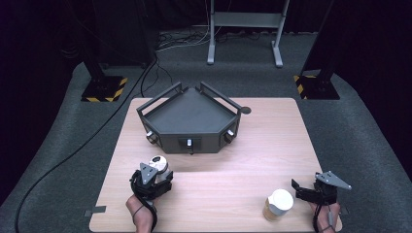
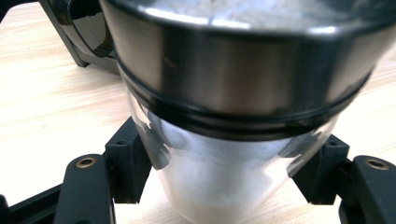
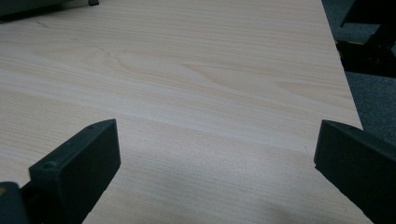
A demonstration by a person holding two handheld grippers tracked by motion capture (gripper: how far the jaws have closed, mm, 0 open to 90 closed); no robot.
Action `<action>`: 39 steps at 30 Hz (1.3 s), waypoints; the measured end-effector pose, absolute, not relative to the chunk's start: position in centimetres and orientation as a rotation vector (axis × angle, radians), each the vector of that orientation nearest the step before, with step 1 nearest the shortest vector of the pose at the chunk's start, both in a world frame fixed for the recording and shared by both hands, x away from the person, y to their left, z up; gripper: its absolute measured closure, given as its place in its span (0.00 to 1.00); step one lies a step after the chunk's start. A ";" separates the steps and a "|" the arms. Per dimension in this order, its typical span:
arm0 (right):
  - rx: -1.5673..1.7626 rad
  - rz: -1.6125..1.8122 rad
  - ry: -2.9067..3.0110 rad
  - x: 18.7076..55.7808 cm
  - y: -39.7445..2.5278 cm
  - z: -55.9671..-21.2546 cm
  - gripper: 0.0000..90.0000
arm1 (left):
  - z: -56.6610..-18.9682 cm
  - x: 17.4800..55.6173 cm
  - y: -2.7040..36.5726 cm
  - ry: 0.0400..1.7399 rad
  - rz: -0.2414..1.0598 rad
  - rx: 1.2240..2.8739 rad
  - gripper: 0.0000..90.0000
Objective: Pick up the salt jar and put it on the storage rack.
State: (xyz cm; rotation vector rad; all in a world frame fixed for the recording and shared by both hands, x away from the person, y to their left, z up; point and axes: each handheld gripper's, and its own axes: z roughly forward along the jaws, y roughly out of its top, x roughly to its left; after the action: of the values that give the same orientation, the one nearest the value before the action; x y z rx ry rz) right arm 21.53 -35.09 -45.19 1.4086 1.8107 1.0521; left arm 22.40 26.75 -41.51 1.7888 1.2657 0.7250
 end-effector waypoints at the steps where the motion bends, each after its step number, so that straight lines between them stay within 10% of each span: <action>1: 1.408 1.052 1.811 21.5 -35.1 -45.2 0.00 | -41.5 22.4 26.8 1.263 0.725 1.789 0.35; 39: 1.406 1.055 1.813 21.5 -35.1 -45.2 0.00 | -39.5 24.1 27.7 1.246 0.715 1.793 0.35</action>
State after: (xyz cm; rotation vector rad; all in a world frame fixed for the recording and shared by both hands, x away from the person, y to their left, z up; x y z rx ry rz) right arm 21.53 -35.13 -45.19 1.4060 1.8134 1.0547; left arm 24.08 27.67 -39.54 1.7931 1.2463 0.7148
